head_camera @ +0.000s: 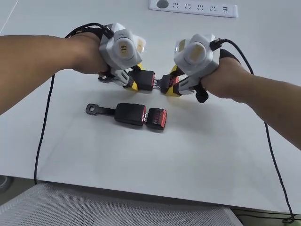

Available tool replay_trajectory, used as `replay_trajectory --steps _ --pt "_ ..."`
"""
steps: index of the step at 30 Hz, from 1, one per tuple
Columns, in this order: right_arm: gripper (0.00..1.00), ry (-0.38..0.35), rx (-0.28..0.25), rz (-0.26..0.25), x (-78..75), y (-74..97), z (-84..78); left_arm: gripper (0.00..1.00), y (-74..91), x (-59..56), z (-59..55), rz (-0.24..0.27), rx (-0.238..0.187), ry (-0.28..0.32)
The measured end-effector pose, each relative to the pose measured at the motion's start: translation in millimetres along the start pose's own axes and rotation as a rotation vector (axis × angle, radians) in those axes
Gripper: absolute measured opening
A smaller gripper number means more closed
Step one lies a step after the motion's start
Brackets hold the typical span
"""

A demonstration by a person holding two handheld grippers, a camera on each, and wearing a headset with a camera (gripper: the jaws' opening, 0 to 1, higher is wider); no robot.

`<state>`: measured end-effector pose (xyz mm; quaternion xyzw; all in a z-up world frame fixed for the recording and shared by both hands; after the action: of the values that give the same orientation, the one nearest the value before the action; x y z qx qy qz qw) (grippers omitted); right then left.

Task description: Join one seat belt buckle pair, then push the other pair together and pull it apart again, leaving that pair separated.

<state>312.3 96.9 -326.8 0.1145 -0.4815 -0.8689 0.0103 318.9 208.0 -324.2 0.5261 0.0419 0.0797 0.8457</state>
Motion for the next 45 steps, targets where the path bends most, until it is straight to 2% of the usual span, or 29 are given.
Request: replay_trajectory --steps 6,10,45 --pt "0.31 -0.001 0.002 -0.005 -2.0 -0.6 1.4 0.31 -1.3 2.1 -0.8 -0.001 -0.002 0.01" --pt "0.31 0.004 0.003 -0.006 -3.8 -5.1 10.2 0.31 -2.0 2.8 -0.9 -0.001 -0.003 0.006" --pt "0.32 0.005 0.01 -0.019 -3.0 -4.7 9.4 0.32 -0.2 -0.2 0.4 0.019 -0.004 0.021"
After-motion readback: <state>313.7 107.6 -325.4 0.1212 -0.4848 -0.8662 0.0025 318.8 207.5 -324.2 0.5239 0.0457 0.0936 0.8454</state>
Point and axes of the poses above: the centre of the closed fingertips' face, and the gripper's own axes: y roughly backward along the fingers, x roughly to its left, z roughly out of its top, the point moved 5 cm from there along y, roughly backward along the fingers, and after that the axes turned 13 degrees about y, right-handed, at the moved point
